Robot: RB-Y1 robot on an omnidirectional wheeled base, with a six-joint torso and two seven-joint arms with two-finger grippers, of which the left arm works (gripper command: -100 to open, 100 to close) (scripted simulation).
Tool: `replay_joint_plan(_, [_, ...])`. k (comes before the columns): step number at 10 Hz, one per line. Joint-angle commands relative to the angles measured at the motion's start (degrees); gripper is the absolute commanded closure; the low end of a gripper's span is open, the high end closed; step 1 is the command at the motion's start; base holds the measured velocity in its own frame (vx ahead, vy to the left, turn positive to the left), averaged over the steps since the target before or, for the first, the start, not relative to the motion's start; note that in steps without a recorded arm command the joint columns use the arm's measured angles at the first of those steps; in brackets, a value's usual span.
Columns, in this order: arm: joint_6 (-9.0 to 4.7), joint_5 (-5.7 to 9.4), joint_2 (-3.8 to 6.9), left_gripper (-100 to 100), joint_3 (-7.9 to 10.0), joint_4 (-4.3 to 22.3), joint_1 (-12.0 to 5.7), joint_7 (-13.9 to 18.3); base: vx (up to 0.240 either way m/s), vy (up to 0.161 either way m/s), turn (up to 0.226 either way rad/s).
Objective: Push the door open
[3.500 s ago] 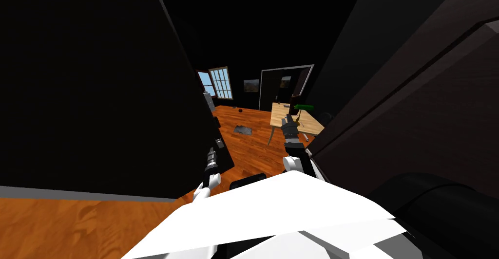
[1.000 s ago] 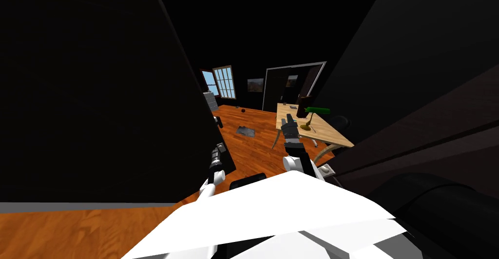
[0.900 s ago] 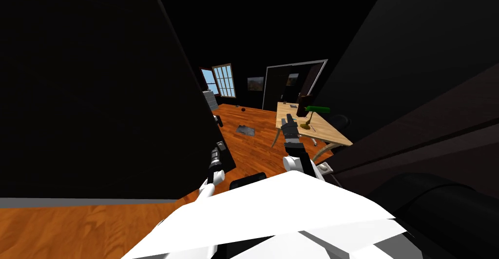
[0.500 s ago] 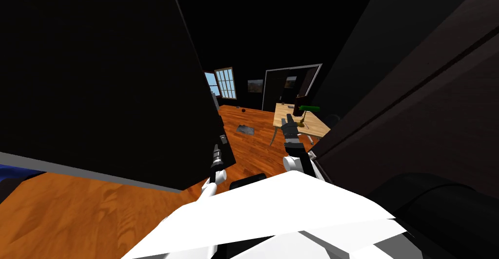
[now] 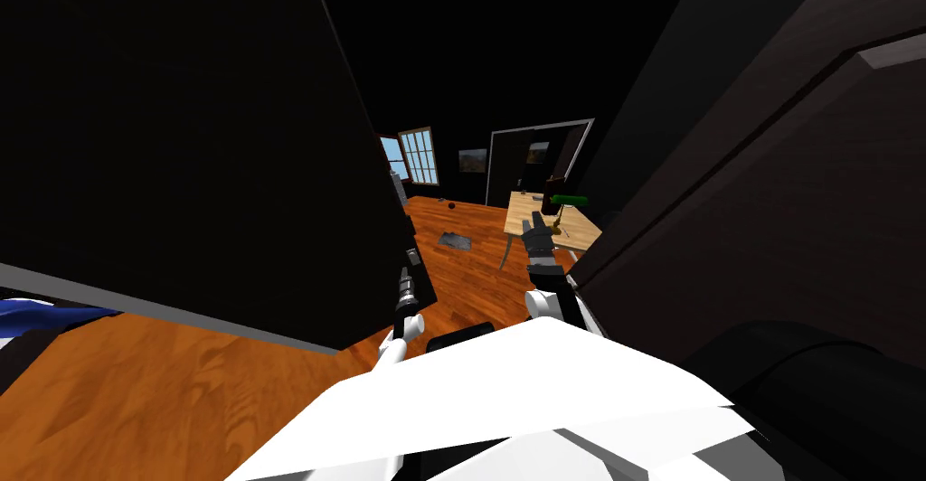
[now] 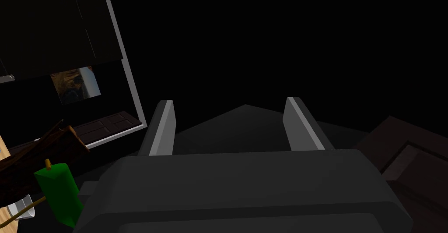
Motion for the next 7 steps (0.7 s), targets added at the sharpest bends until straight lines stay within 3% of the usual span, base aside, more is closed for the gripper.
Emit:
replay_joint_plan(1, [-0.85,0.13,1.70,-100,0.17,1.3,-0.54,0.2,0.209,0.045,-0.037])
replay_joint_plan(3, [-0.85,0.13,1.70,-100,0.17,1.3,-0.54,0.2,0.105,0.042,-0.002])
replay_joint_plan(4, [-1.22,0.26,2.52,-100,0.34,1.4,-0.39,0.3,0.168,0.021,-0.056])
replay_joint_plan(5, [-1.30,0.28,2.50,-100,0.37,1.5,-0.37,0.3,0.237,0.045,-0.032])
replay_joint_plan(7, [-1.65,0.40,1.56,-100,0.53,1.5,-0.23,0.4,0.228,0.024,-0.033])
